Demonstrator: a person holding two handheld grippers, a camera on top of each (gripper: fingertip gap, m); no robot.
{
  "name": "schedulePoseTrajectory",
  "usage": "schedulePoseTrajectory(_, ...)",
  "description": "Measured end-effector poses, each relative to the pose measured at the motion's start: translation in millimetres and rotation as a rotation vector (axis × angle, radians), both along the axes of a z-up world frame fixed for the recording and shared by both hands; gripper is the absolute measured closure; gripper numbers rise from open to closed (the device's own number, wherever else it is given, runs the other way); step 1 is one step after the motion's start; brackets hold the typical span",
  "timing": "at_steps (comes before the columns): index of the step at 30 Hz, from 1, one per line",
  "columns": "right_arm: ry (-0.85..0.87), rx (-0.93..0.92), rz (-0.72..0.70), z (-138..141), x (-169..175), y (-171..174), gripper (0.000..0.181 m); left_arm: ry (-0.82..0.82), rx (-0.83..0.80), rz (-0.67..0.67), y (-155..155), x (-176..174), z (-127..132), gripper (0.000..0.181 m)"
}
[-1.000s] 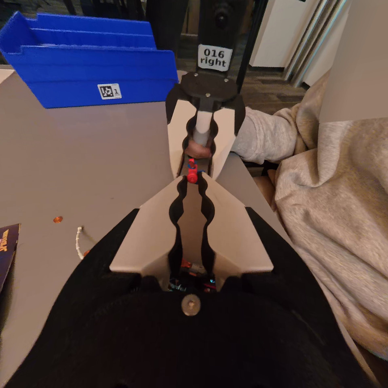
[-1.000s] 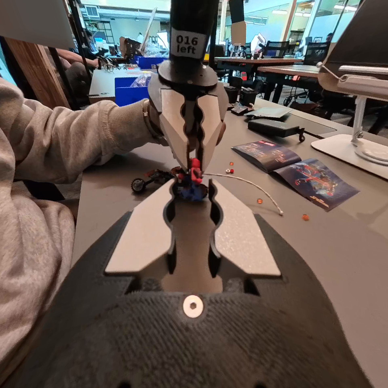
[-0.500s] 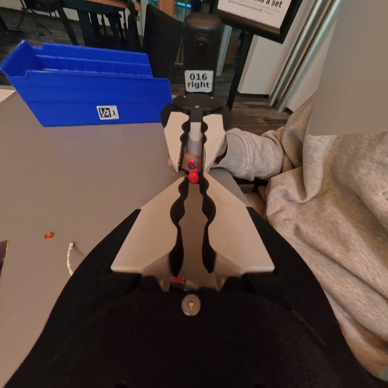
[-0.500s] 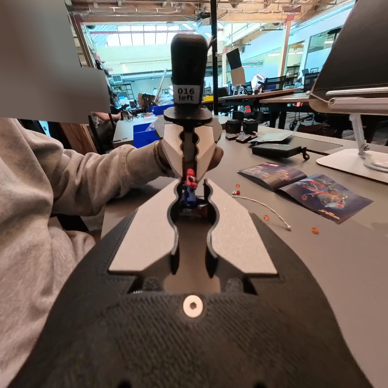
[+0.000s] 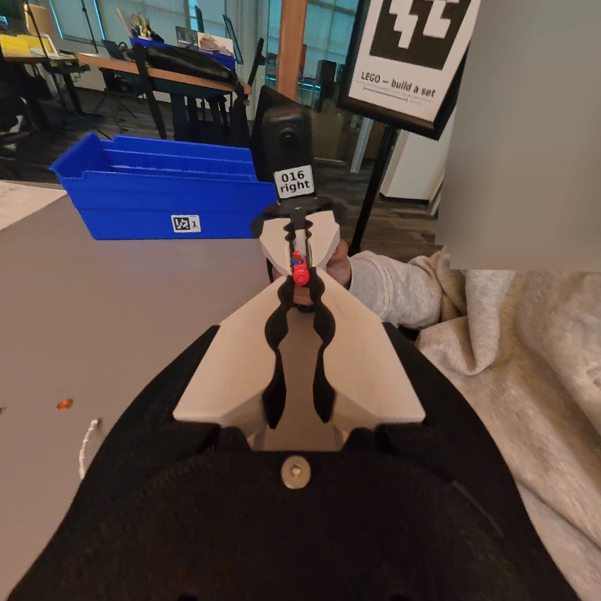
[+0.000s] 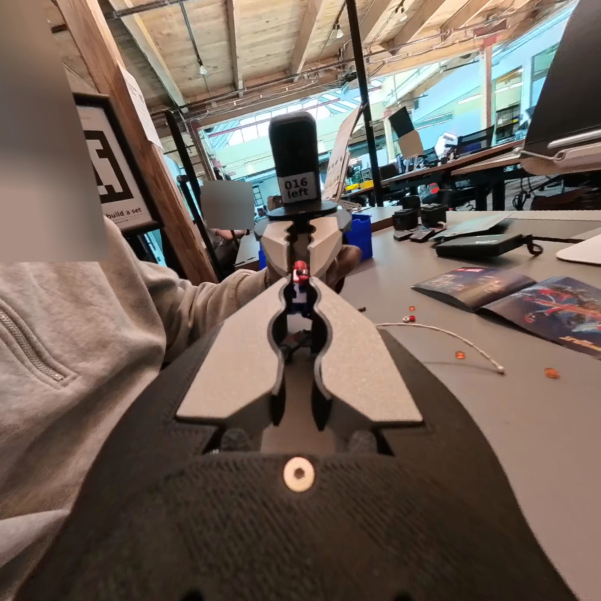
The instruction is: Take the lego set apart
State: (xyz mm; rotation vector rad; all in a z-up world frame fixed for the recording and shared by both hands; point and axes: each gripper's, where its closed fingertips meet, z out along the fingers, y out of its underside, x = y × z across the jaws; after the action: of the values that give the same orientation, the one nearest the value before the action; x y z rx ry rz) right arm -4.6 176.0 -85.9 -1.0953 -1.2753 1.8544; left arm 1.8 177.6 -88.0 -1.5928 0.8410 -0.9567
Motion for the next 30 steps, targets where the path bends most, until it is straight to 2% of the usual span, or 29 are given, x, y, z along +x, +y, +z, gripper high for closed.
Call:
schedulePoseTrajectory(11,-0.004,0.151,-0.185,-3,1,18,0.176,-0.268,-0.341,-0.002,17,0,1,0.175)
schedulePoseTrajectory(15,-0.030,-0.144,0.014,-2,0,17,0.176,-0.155,-0.214,0.024,14,-1,-1,0.174)
schedulePoseTrajectory(20,-0.042,-0.351,0.178,-1,3,15,0.176,-0.128,-0.144,0.010,10,2,1,0.174)
schedulePoseTrajectory(24,-0.057,-0.360,0.200,-2,3,12,0.176,-0.073,-0.095,-0.006,7,0,-2,0.174)
schedulePoseTrajectory(30,-0.086,-0.321,0.164,-9,-1,11,0.176,0.093,0.164,0.103,9,-6,-7,0.165)
